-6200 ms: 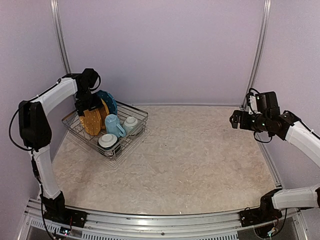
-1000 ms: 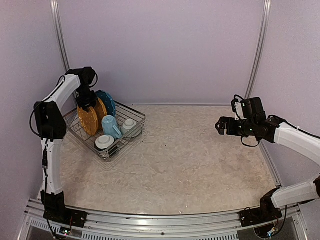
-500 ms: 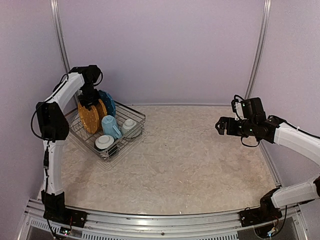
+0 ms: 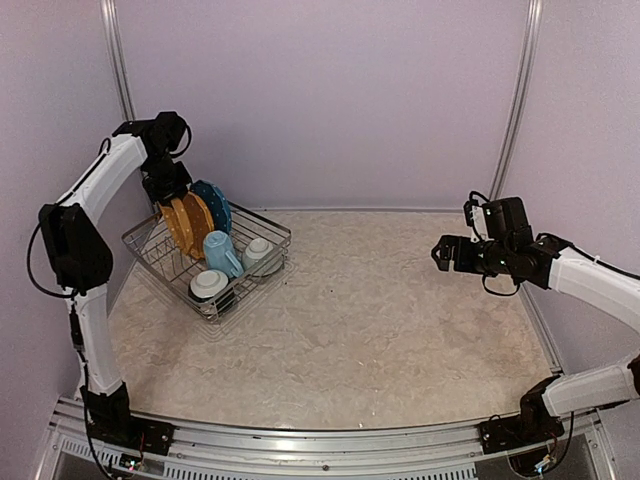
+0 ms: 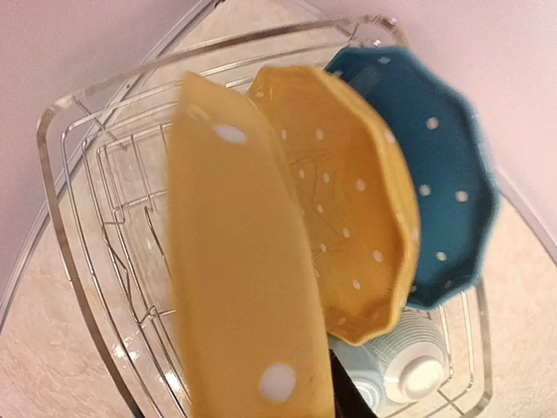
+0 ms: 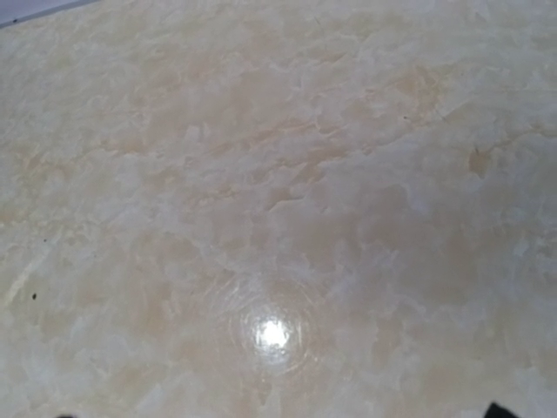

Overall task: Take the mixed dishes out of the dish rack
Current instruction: Pass from the left arm to the right

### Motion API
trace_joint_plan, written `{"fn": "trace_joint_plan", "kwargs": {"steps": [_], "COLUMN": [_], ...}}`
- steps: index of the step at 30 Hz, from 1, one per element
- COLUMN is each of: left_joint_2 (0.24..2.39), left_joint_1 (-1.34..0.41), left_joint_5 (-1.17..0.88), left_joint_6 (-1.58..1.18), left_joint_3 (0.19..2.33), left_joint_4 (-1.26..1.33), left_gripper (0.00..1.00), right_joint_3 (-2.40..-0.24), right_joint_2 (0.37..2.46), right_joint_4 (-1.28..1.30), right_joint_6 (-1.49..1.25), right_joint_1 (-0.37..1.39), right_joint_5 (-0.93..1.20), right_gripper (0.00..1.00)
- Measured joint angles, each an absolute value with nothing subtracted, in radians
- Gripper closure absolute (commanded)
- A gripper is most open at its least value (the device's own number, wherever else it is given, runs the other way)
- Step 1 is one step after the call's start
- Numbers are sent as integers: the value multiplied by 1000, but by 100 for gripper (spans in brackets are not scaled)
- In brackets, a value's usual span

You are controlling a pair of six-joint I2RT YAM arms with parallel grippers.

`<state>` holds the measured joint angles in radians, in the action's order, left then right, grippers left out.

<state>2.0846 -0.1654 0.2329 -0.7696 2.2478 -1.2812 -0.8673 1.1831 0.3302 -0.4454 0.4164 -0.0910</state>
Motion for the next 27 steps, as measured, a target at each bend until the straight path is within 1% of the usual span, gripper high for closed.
{"fn": "trace_joint_plan", "kwargs": {"steps": [2,4,8,17,27], "left_joint_2": [2035,2000,1958,1962,1926], "left_joint_1": [-167,-169,-184,-166,-187], "left_joint_5": [236,168,199,225,200], "left_joint_6": [-752,-770,-751,-746,-783], "left_joint_3": [2248,2246,2226,2199,2196], "left_joint_4": [-1264,-1222,-1200,-1229,-1254], "left_gripper": [100,100,100,100,100], "right_joint_3": [-867,-867,-867,-866,-867], "right_joint_2": [1182,1182,1182,1182,1216], "right_joint_4": [329,329,324,323,323], "right_joint_6": [-447,-447,-448,-448,-438], "right_joint_1": [416,416,416,416,423], "right_joint_5": [-92,-92,-92,-92,-91], "right_gripper": [0,0,0,0,0]}}
